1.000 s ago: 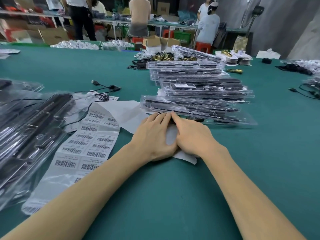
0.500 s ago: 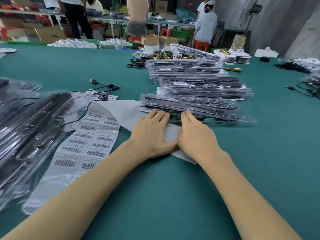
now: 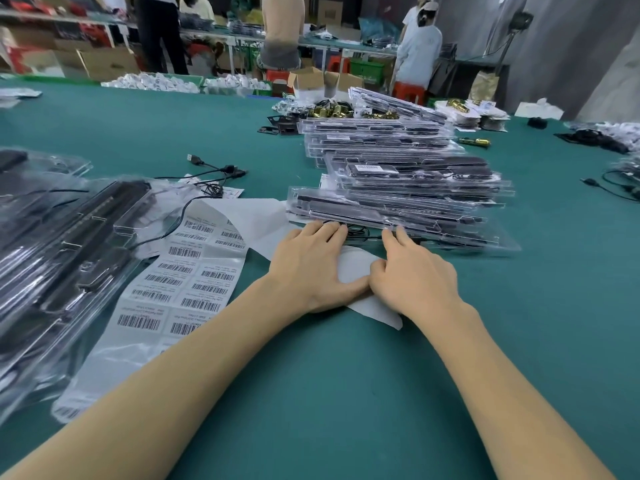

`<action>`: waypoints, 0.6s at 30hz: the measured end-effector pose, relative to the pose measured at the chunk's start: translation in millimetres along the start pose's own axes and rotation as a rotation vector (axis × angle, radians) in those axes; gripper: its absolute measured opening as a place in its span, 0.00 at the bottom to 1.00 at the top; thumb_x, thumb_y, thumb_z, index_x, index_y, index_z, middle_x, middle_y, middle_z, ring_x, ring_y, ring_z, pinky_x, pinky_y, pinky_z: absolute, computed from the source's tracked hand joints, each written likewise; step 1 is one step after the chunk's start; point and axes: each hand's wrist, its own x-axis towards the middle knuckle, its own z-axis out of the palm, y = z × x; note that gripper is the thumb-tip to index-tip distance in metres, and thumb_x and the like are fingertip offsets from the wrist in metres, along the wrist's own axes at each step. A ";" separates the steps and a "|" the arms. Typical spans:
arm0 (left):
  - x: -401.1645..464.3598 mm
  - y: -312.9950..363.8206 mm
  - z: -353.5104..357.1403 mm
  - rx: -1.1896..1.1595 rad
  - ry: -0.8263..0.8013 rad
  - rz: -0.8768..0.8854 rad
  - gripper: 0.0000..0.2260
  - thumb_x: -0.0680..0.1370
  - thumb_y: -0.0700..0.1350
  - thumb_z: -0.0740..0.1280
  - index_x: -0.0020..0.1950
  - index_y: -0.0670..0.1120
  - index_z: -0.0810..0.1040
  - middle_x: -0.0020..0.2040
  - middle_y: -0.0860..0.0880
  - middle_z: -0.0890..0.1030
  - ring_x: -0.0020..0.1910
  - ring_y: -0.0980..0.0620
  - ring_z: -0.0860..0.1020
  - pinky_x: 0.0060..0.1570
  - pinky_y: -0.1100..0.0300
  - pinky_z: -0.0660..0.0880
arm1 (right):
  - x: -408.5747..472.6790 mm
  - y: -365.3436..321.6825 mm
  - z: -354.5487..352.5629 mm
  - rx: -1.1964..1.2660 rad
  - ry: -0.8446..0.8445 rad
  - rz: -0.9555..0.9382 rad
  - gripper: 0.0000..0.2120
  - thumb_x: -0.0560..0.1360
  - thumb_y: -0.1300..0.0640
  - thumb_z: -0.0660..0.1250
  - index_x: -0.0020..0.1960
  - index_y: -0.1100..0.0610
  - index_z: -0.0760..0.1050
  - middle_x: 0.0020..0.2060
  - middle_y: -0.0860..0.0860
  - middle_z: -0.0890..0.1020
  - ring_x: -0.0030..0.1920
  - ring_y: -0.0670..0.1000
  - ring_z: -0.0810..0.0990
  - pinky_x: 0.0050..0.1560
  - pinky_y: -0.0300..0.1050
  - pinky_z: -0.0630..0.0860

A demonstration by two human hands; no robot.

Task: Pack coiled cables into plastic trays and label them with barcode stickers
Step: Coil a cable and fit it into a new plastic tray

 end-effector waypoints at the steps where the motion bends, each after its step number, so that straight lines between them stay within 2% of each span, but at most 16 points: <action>1: 0.2 0.1 -0.2 0.008 -0.012 0.003 0.43 0.73 0.74 0.52 0.78 0.47 0.63 0.77 0.53 0.66 0.75 0.51 0.62 0.72 0.54 0.59 | 0.6 3.0 -1.4 0.005 -0.016 -0.012 0.29 0.82 0.50 0.51 0.81 0.50 0.51 0.81 0.46 0.50 0.68 0.57 0.73 0.51 0.49 0.67; 4: 0.2 -1.1 -1.9 0.018 -0.029 0.019 0.46 0.70 0.77 0.48 0.78 0.47 0.64 0.76 0.53 0.66 0.76 0.52 0.60 0.72 0.53 0.61 | 0.8 11.8 -5.2 -0.007 -0.052 -0.037 0.29 0.82 0.51 0.51 0.82 0.50 0.48 0.81 0.42 0.48 0.70 0.55 0.71 0.54 0.49 0.70; 8: 1.8 -6.0 -4.2 -0.001 -0.025 0.032 0.44 0.71 0.76 0.51 0.77 0.48 0.64 0.75 0.54 0.67 0.75 0.53 0.62 0.71 0.54 0.62 | 0.1 9.0 -3.7 -0.033 -0.048 -0.018 0.29 0.83 0.50 0.51 0.82 0.51 0.47 0.81 0.43 0.48 0.69 0.56 0.73 0.48 0.48 0.65; 12: 1.9 -6.8 -4.4 -0.018 -0.026 0.029 0.43 0.72 0.75 0.52 0.78 0.48 0.63 0.76 0.53 0.67 0.75 0.52 0.63 0.71 0.54 0.61 | -0.3 4.6 -1.8 -0.026 0.013 -0.038 0.30 0.82 0.52 0.53 0.82 0.52 0.49 0.81 0.45 0.49 0.63 0.57 0.77 0.45 0.46 0.67; 14: 1.3 -5.8 -4.6 -0.037 -0.031 0.032 0.42 0.73 0.74 0.53 0.78 0.48 0.64 0.76 0.52 0.67 0.75 0.51 0.63 0.71 0.53 0.61 | -0.1 1.0 -1.6 0.011 0.039 -0.096 0.32 0.80 0.55 0.57 0.81 0.50 0.51 0.81 0.43 0.53 0.63 0.57 0.77 0.48 0.47 0.70; 18: 0.5 -5.4 -7.9 -0.060 -0.044 0.034 0.42 0.70 0.73 0.51 0.74 0.47 0.68 0.73 0.51 0.69 0.72 0.49 0.66 0.69 0.53 0.64 | 3.6 -6.0 -2.0 0.110 0.032 -0.180 0.32 0.75 0.60 0.60 0.78 0.49 0.60 0.75 0.45 0.68 0.68 0.55 0.73 0.53 0.49 0.71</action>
